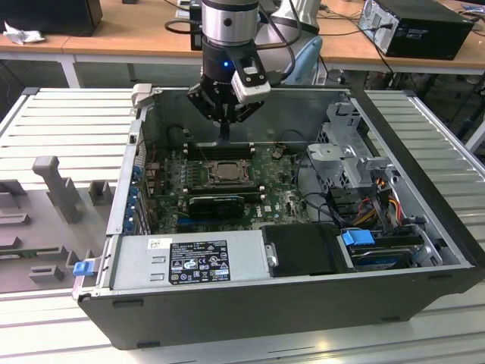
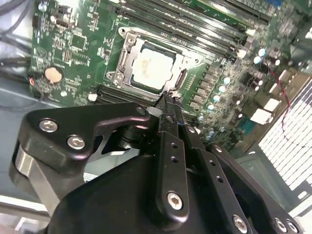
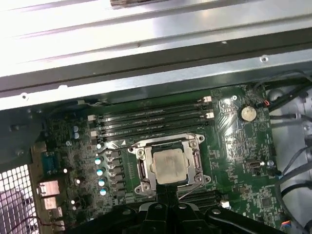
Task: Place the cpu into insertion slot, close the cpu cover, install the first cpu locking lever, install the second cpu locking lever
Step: 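Install the first cpu locking lever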
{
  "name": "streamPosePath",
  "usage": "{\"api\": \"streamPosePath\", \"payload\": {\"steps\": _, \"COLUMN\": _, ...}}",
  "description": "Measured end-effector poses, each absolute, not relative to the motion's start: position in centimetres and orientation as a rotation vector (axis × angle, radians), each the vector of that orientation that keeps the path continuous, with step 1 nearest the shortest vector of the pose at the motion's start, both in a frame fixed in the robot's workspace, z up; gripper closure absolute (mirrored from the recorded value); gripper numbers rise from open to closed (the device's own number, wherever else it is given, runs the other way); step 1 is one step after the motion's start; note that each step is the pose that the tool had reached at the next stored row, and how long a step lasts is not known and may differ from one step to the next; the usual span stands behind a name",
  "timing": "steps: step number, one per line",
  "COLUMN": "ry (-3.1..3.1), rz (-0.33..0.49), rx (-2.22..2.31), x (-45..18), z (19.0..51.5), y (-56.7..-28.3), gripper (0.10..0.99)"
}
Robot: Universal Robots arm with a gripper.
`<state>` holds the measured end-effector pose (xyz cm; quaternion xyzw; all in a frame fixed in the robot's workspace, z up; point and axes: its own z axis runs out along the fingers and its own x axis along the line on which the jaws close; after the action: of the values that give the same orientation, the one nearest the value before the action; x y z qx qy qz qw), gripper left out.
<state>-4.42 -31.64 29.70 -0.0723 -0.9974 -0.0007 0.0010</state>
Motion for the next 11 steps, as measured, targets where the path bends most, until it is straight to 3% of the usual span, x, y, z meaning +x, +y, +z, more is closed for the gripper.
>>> {"api": "streamPosePath", "payload": {"steps": 11, "ry": -3.138, "rz": -0.003, "rx": 0.102, "x": -4.79, "z": 29.62, "y": -31.65, "gripper": 0.98}}
